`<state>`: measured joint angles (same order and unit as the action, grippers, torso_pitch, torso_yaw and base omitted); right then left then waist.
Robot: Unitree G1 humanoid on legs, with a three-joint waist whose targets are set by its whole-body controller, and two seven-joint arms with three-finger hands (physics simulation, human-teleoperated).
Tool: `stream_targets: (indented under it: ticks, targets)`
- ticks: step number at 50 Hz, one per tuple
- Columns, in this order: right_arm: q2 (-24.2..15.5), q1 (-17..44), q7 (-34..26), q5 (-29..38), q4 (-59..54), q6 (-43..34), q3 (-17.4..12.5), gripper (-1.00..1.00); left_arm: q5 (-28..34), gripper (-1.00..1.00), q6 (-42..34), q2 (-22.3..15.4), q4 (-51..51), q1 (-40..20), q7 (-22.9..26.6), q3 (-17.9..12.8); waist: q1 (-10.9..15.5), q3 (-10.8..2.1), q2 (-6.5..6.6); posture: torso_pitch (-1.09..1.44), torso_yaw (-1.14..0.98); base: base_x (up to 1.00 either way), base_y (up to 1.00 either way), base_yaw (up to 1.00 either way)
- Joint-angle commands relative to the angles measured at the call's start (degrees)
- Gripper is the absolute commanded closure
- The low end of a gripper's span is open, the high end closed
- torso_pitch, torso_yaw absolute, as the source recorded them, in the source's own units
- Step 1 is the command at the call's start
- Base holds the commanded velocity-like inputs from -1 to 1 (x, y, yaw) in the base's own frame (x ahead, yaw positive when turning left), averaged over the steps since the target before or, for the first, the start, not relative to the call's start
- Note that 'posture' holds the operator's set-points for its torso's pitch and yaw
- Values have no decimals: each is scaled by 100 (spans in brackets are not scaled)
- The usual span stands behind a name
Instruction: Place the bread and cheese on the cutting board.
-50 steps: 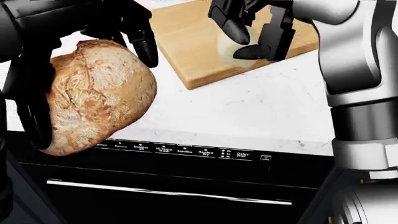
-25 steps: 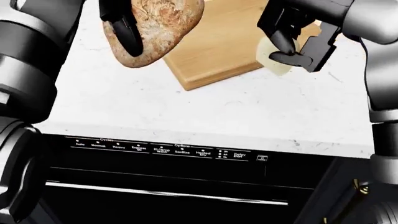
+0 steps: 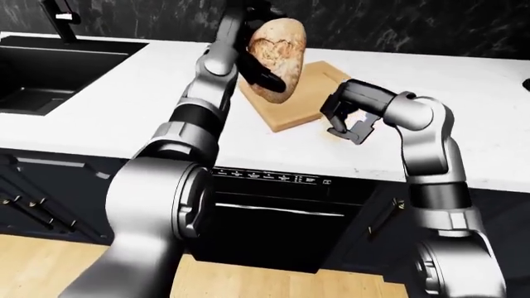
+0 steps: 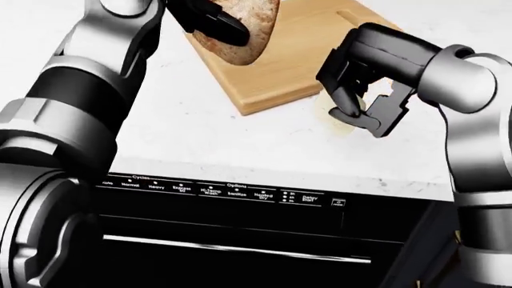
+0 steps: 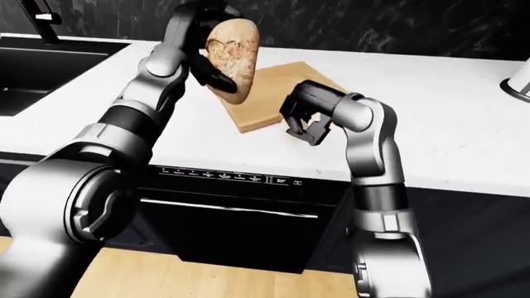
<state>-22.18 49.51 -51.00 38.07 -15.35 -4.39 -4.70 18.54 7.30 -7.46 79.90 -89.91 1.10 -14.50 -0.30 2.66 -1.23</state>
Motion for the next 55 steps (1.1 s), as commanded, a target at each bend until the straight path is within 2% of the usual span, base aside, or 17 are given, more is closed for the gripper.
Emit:
stream_targets:
  ticks: [1,14,20,25,31,44,55]
  targets:
    - [-72,221,142,-48,249,62,-128,100,-82,100,91,-58,-219,-208,-13,28,1,-186,-22,3,0,0,0,0]
    - [-53,141,100,-111,344,26,-146,100,-220,100,34,-27,-227,-320,-40,117,-10,31,-17,10,0,0,0,0]
    - [-380,1112,-356,-176,369,-325,-190,100,-225,100,44,-40,-225,-334,-58,135,-16,149,2,13,0,0,0,0]
    - [-424,1265,-405,-207,407,-395,-197,100,-208,100,55,-59,-222,-284,-54,151,-18,275,-3,16,0,0,0,0]
    - [-413,1229,-366,-205,352,-337,-171,100,-160,100,7,-63,-221,-281,-69,173,-26,371,-37,20,0,0,0,0]
    - [-391,1057,-383,-267,538,-404,-203,100,1,100,-24,-31,-213,-236,-120,227,-27,679,-16,30,0,0,0,0]
    - [-318,895,-346,-296,621,-421,-186,100,29,100,133,-37,-215,-249,-234,199,-37,888,-23,39,0,0,0,0]
